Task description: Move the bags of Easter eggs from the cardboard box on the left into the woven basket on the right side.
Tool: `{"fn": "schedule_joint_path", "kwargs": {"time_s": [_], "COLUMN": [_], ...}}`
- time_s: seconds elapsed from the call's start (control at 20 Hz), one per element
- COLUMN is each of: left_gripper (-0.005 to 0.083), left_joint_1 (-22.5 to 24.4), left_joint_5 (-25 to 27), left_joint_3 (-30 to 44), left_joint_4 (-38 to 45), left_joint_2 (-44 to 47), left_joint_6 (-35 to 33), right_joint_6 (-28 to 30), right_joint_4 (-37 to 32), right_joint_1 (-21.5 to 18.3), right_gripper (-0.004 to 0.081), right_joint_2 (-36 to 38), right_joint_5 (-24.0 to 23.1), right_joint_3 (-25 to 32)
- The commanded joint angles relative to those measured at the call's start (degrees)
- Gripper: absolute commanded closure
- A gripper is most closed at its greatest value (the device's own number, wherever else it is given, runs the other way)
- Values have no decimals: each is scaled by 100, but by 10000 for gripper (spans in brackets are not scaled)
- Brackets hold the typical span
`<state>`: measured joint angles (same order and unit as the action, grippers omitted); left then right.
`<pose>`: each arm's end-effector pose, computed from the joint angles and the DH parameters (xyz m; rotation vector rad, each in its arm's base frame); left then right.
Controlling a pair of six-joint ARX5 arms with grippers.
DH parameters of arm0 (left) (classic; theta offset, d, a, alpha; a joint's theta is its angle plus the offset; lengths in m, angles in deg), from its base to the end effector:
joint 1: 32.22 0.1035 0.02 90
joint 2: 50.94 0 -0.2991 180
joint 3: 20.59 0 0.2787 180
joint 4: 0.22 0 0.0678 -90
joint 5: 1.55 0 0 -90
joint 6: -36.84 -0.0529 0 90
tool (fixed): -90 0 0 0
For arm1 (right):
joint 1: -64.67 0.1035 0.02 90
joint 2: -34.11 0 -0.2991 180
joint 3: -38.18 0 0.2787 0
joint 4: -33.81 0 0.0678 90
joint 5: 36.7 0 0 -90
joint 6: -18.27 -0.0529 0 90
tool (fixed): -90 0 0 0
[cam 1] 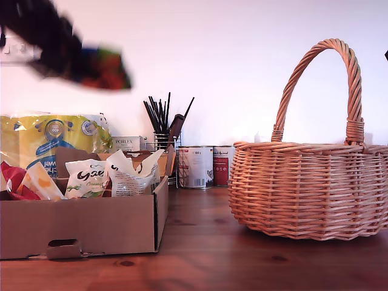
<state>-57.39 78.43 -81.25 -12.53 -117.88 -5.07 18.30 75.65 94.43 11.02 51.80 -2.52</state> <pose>0.2617 -0.1332 0.3100 0.7450 0.0895 -0.7022 0.1053 0.0586 0.2556 -0.1156 0.4112 0.4859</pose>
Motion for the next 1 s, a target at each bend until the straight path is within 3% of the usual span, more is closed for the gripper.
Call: {"fn": "schedule_joint_path", "kwargs": {"time_s": [0.0,0.15,0.4,0.7,0.95], "left_gripper": [797,797,797,797,797], "left_joint_1": [-297,-1025,-1788,-1926,-1926], "left_joint_5": [-304,-409,-407,-424,-638], "left_joint_3": [-2,-2,-57,-1257,-2524], "left_joint_4": [9,59,1357,1532,1034], "left_joint_2": [-2,-225,-1152,-2618,-3630], "left_joint_6": [273,367,459,435,389], "right_joint_6": [-17,-4,0,-2,2], "right_joint_4": [-46,13,540,820,815], "right_joint_1": [24,24,24,24,24], "right_gripper": [783,783,783,783,783], "right_joint_2": [2,15,17,17,17], "right_joint_5": [7,4,22,306,302], "right_joint_3": [-98,-256,-431,-444,-444]}}
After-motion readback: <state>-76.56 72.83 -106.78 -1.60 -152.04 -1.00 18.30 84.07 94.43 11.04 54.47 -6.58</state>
